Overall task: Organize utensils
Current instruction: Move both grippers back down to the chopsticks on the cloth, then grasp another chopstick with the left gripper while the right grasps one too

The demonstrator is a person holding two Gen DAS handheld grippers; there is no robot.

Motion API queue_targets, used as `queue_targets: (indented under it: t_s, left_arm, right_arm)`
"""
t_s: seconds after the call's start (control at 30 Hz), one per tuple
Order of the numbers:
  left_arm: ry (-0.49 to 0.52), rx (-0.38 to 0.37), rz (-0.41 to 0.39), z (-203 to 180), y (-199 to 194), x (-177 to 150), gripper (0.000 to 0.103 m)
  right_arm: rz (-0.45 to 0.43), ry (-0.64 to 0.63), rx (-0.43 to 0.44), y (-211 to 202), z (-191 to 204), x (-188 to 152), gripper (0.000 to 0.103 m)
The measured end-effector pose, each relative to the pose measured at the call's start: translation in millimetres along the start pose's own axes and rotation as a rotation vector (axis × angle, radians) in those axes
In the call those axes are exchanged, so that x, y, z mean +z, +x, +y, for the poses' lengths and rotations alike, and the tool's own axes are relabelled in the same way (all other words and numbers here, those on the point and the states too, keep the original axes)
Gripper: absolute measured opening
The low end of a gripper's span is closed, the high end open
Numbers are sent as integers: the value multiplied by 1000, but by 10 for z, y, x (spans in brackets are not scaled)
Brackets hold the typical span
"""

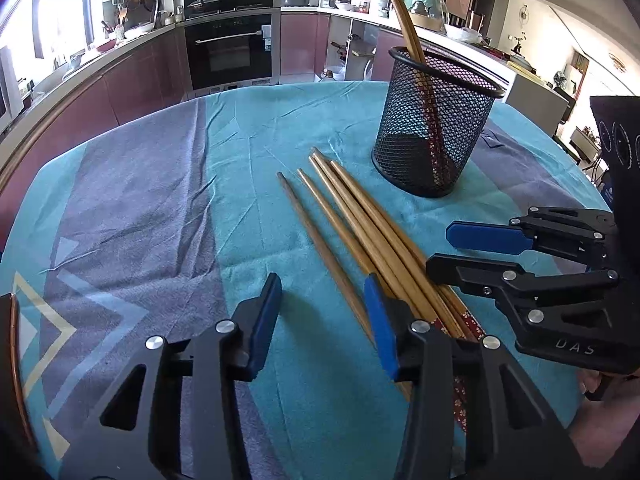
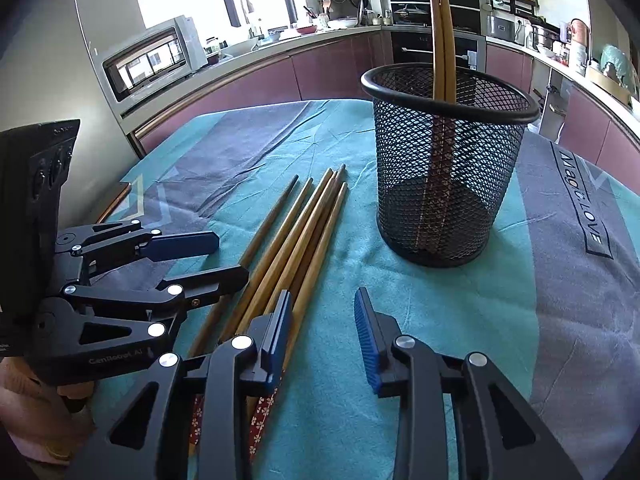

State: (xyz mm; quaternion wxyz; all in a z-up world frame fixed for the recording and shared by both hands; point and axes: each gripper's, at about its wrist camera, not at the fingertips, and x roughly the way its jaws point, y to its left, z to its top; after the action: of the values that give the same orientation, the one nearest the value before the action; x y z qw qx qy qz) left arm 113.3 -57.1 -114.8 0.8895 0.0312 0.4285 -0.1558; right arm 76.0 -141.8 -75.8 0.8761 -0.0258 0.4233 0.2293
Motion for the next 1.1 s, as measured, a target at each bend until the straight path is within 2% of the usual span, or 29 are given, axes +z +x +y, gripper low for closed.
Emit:
queue_targets:
  t_s: [0.3, 0.4, 0.67, 0.9, 1.1]
  left_arm:
    - [16, -9, -1, 9, 8, -14, 39]
    - [15, -15, 10, 18, 28, 4, 41]
    - [26, 8, 14, 11, 127, 116, 38]
    - [8, 20, 19, 44, 184, 210, 27]
    - [-20, 10, 20, 46, 207, 258, 15]
  right_arm:
    - [6, -4, -27, 6, -5, 0, 30]
    - [17, -12, -39, 41, 3, 10, 27]
    - [22, -36, -58, 171, 53, 128, 23]
    - [25, -44, -68, 265, 44, 238, 21]
    - [24, -30, -59, 294, 17, 284, 11]
